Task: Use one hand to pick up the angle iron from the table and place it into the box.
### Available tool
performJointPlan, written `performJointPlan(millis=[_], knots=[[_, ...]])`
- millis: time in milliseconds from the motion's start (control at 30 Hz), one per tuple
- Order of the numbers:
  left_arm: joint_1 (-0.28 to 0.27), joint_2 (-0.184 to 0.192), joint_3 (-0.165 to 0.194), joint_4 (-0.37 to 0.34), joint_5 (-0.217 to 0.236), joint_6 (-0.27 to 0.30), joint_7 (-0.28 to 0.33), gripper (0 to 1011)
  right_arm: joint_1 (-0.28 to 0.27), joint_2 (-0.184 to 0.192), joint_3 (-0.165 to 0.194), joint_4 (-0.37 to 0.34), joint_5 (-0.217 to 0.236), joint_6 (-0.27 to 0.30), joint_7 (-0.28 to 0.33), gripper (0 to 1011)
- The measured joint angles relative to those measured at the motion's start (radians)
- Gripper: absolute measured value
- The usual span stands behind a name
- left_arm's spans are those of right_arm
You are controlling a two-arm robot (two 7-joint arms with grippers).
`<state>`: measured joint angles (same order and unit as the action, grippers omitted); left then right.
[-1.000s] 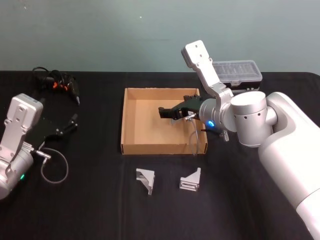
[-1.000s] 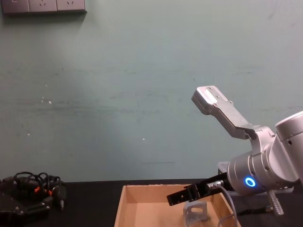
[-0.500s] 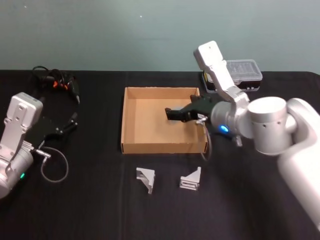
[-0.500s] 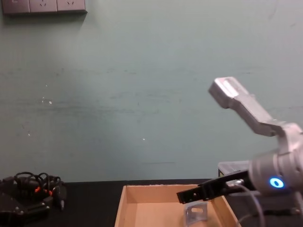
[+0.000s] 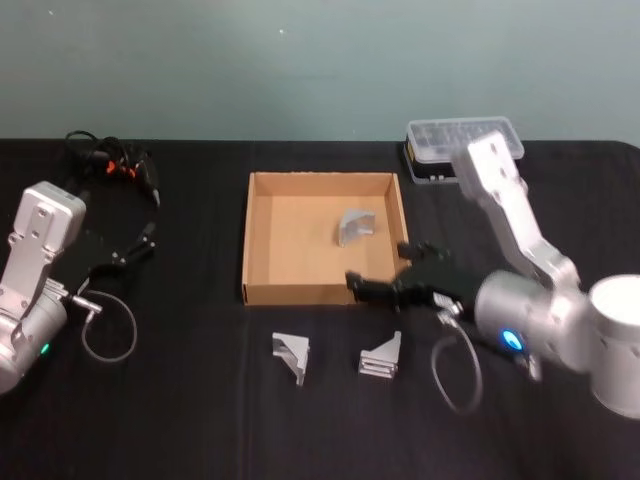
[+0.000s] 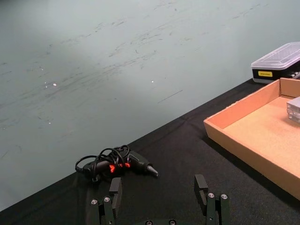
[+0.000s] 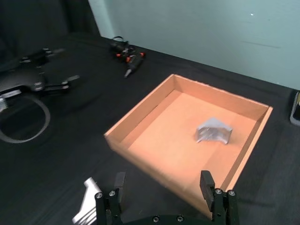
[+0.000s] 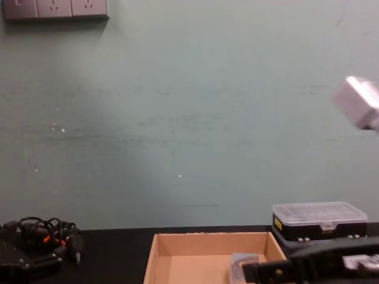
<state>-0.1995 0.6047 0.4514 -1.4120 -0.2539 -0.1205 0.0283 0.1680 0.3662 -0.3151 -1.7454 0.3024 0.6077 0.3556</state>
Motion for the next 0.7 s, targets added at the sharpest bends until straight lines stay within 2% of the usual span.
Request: performJointPlan(millis=[167, 367, 567, 700], knots=[[0.0, 0.0, 0.0, 0.0, 0.0, 0.0, 0.0, 1011, -0.098, 0.049, 0.034, -0.106, 0.028, -0.003, 0.0, 1000], [0.0, 0.0, 0.0, 0.0, 0.0, 0.0, 0.0, 1012, -0.189, 0.126, 0.042, -0.201, 0.018, -0.031, -0.002, 1000], [0.0, 0.0, 0.0, 0.0, 0.0, 0.0, 0.0, 1011, -0.232, 0.179, 0.016, -0.219, -0.003, -0.063, 0.0, 1000], [0.0, 0.0, 0.0, 0.0, 0.0, 0.0, 0.0, 1012, -0.239, 0.185, -0.004, -0.207, -0.017, -0.081, -0.001, 1000]])
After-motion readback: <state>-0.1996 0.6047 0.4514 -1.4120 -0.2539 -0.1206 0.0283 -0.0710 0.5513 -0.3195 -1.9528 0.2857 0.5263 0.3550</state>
